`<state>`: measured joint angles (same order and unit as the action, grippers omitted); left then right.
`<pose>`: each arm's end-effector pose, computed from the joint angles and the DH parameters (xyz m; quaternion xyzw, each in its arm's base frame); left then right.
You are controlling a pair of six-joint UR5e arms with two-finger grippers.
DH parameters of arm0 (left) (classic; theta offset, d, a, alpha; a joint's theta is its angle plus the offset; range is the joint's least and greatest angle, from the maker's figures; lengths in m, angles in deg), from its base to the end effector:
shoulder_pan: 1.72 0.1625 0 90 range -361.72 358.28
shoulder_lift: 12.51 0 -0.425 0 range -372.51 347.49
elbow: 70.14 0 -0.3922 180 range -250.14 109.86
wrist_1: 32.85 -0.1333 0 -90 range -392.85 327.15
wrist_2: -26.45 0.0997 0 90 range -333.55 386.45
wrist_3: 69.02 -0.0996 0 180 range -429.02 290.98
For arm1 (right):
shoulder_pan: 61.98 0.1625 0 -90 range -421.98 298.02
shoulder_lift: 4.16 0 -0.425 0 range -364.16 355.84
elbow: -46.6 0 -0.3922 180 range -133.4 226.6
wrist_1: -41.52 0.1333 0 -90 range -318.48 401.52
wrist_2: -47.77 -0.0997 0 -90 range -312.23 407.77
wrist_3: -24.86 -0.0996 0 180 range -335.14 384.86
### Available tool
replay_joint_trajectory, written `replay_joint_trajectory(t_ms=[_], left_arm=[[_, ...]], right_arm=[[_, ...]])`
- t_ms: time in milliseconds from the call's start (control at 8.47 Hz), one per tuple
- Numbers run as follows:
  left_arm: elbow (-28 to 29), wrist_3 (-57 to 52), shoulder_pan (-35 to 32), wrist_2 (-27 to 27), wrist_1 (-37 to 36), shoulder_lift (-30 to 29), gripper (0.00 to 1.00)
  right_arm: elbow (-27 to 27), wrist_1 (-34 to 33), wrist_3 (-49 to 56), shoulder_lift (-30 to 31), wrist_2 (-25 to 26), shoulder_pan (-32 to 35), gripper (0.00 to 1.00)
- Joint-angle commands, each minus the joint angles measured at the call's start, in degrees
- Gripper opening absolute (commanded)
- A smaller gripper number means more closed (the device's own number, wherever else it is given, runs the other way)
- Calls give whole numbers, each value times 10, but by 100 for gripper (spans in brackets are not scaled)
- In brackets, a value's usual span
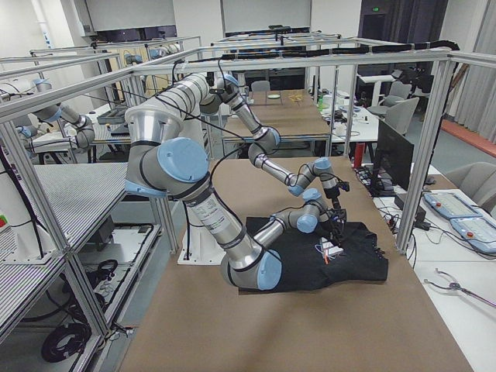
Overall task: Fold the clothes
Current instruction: 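Grasp the sleeve nearest the right gripper and fold it inward over the chest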
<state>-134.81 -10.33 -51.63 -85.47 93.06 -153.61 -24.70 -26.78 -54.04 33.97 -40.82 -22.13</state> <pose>0.4498 -0.6836 0.2149 0.2037 0.4883 -0.0400 0.8476 -0.5283 -0.6177 0.1861 0.2080 -0.4112 0.2258 0.8583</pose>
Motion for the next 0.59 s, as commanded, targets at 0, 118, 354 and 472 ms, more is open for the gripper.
replay_joint_trajectory(t_ms=[0,118,354,472], left_arm=[[-95,94,9,3,-3,54,95],[-158,138,24,6,-3,104,95],[-274,203,81,57,-1,212,95],[-336,233,111,72,-1,266,95]], right_arm=[[-153,-26,-13,103,-39,-19,93],[-228,-28,-38,166,-38,-42,93],[-358,-25,-117,276,-37,-84,92],[-410,-24,-157,321,-31,-107,93]])
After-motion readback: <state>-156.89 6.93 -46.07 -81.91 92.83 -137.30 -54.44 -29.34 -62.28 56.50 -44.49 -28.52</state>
